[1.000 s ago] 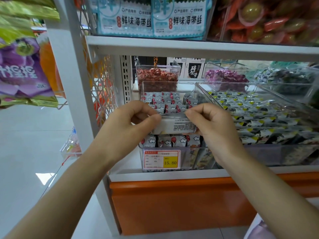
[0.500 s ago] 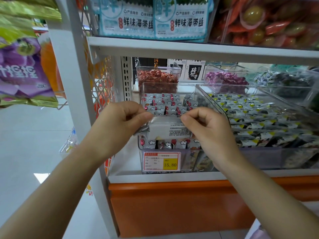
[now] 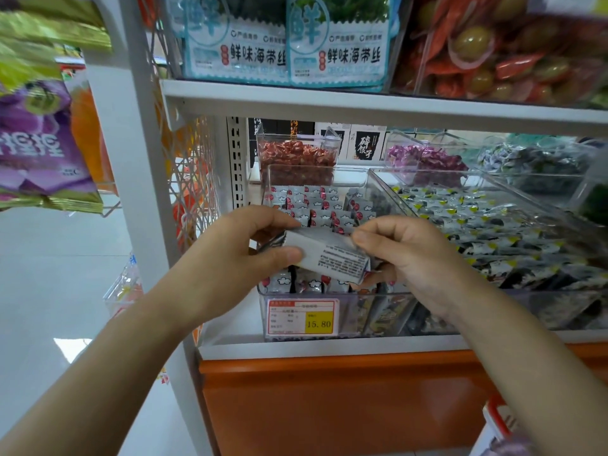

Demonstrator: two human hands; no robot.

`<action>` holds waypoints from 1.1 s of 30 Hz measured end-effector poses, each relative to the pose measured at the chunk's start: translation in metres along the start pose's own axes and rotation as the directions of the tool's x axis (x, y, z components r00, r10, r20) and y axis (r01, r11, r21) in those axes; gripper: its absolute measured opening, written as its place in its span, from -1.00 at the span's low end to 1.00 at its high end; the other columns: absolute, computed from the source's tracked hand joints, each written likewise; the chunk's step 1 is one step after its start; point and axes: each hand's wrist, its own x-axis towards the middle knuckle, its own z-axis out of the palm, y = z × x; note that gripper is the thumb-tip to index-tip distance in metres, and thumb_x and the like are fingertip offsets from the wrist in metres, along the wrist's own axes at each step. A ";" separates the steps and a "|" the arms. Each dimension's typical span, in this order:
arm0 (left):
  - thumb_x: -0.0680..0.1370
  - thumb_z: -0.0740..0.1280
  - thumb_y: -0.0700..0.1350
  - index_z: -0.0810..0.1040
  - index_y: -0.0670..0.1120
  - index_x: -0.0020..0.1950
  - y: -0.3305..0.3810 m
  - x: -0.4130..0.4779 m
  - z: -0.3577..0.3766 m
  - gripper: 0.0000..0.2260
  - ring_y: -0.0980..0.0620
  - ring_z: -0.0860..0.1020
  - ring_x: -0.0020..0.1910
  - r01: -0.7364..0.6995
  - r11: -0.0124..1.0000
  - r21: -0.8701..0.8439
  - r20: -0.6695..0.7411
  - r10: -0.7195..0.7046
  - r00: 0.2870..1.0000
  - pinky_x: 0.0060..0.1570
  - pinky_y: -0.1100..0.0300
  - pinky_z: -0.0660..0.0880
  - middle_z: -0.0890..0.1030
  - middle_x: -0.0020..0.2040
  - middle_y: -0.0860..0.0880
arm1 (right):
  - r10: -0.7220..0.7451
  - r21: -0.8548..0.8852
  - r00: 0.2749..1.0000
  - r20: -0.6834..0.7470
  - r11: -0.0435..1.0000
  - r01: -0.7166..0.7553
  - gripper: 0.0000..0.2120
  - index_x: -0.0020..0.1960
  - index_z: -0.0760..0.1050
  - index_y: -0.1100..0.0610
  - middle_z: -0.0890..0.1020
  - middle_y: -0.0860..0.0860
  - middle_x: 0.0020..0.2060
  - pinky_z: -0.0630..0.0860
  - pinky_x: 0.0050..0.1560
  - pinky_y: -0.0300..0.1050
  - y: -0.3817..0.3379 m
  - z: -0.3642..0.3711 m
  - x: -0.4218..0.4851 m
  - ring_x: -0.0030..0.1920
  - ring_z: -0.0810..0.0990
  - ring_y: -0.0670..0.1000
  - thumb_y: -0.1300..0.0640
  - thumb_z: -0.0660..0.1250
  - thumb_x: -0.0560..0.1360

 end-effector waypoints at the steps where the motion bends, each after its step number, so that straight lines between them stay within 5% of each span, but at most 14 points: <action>1: 0.45 0.39 -0.06 0.48 0.25 -0.03 0.001 0.000 0.001 -0.78 0.23 0.54 -0.03 -0.006 1.000 0.005 -0.005 0.006 1.000 -0.15 0.45 0.50 0.58 -0.03 0.15 | -0.002 0.007 1.000 0.002 1.000 0.002 -0.84 -0.21 0.58 0.22 0.67 -0.02 -0.35 0.56 -0.44 -0.21 0.002 -0.001 0.000 -0.31 0.66 -0.04 0.26 0.27 0.51; 8: 0.53 0.27 -0.01 0.59 0.00 -0.09 -0.003 0.000 0.007 -0.87 0.27 0.55 -0.26 0.029 0.992 0.126 -0.186 -0.005 0.983 -0.32 0.46 0.43 0.60 -0.25 0.14 | -0.054 0.199 0.998 -0.043 0.978 0.061 -0.72 -0.08 0.66 0.13 0.68 0.19 -0.12 0.63 -0.22 -0.13 0.012 0.006 0.001 -0.17 0.68 0.08 -0.01 0.41 0.30; 11: 0.54 0.27 -0.03 0.61 -0.05 -0.12 -0.004 0.003 0.007 -0.84 0.26 0.55 -0.34 0.067 0.991 0.118 -0.262 -0.034 0.964 -0.37 0.48 0.41 0.61 -0.30 0.09 | -0.118 0.101 0.992 -0.046 0.987 0.122 -0.49 0.15 0.55 0.01 0.69 -0.01 -0.15 0.62 -0.08 -0.14 0.016 0.012 0.000 -0.15 0.69 0.05 0.00 0.47 0.21; 14: 0.54 0.25 0.00 0.61 -0.04 -0.12 -0.002 0.004 0.010 -0.81 0.24 0.56 -0.36 0.056 0.993 0.099 -0.269 -0.027 0.963 -0.38 0.41 0.45 0.62 -0.30 0.07 | -0.155 0.063 0.977 -0.147 0.984 0.166 -0.59 0.12 0.52 -0.04 0.68 -0.13 -0.24 0.61 -0.15 -0.21 0.015 0.018 0.001 -0.25 0.69 0.02 0.04 0.42 0.27; 16: 0.53 0.19 0.09 0.61 -0.02 0.00 -0.002 0.007 0.011 -0.72 0.18 0.57 -0.24 0.023 0.982 0.187 -0.272 0.030 0.962 -0.27 0.32 0.49 0.64 -0.17 0.02 | -0.145 0.064 0.966 -0.215 0.985 0.162 -0.60 0.15 0.53 0.06 0.70 -0.09 -0.19 0.63 -0.12 -0.13 0.015 0.016 0.008 -0.23 0.69 0.01 0.04 0.40 0.31; 18: 0.51 0.15 0.16 0.51 -0.08 0.27 -0.008 0.014 0.010 -0.55 0.04 0.49 0.11 0.035 0.929 0.368 -0.262 0.067 0.963 0.05 0.21 0.43 0.57 0.15 -0.05 | -0.128 0.042 0.948 -0.293 0.988 0.147 -0.69 0.14 0.53 0.12 0.70 -0.09 -0.22 0.64 -0.09 -0.08 0.014 0.013 0.018 -0.24 0.69 -0.03 0.14 0.40 0.40; 21: 0.52 0.15 0.19 0.19 -0.09 0.49 -0.024 0.022 0.009 -0.39 0.02 0.14 0.43 0.055 0.855 0.515 -0.145 0.024 0.989 0.36 0.21 0.06 0.26 0.47 -0.05 | -0.122 -0.007 0.911 -0.395 0.991 0.130 -0.83 0.04 0.52 0.12 0.65 -0.01 -0.16 0.64 -0.08 -0.02 0.013 0.010 0.041 -0.29 0.67 -0.05 0.26 0.38 0.46; 26: 0.52 0.05 0.25 -0.09 -0.08 0.54 -0.044 0.028 0.014 -0.29 0.04 -0.09 0.51 0.095 0.825 0.558 0.018 -0.126 0.992 0.42 0.15 -0.09 -0.04 0.56 -0.04 | -0.240 -0.267 0.875 -0.421 0.954 0.133 -0.80 0.05 0.44 0.22 0.54 0.04 -0.06 0.57 0.02 0.16 0.011 0.017 0.094 -0.04 0.61 0.10 0.25 0.38 0.46; 31: 0.49 0.03 0.29 -0.12 -0.08 0.54 -0.044 0.032 0.017 -0.24 0.05 -0.10 0.51 0.114 0.847 0.519 0.042 -0.158 0.986 0.42 0.13 -0.08 -0.08 0.56 -0.01 | -0.381 -0.638 0.904 -0.195 0.749 0.177 -0.78 0.09 0.49 0.23 0.53 0.01 -0.03 0.35 -0.08 -0.26 0.011 0.024 0.147 0.00 0.47 -0.04 0.20 0.37 0.47; 33: 0.48 0.04 0.29 -0.14 -0.07 0.54 -0.046 0.032 0.017 -0.24 0.08 -0.11 0.50 0.106 0.851 0.515 0.053 -0.155 0.986 0.40 0.16 -0.10 -0.09 0.55 0.01 | -0.349 -0.744 0.934 -0.081 0.644 0.176 -0.76 0.11 0.51 0.22 0.50 -0.01 -0.06 0.31 -0.15 -0.26 0.014 0.028 0.162 -0.03 0.45 -0.04 0.18 0.38 0.47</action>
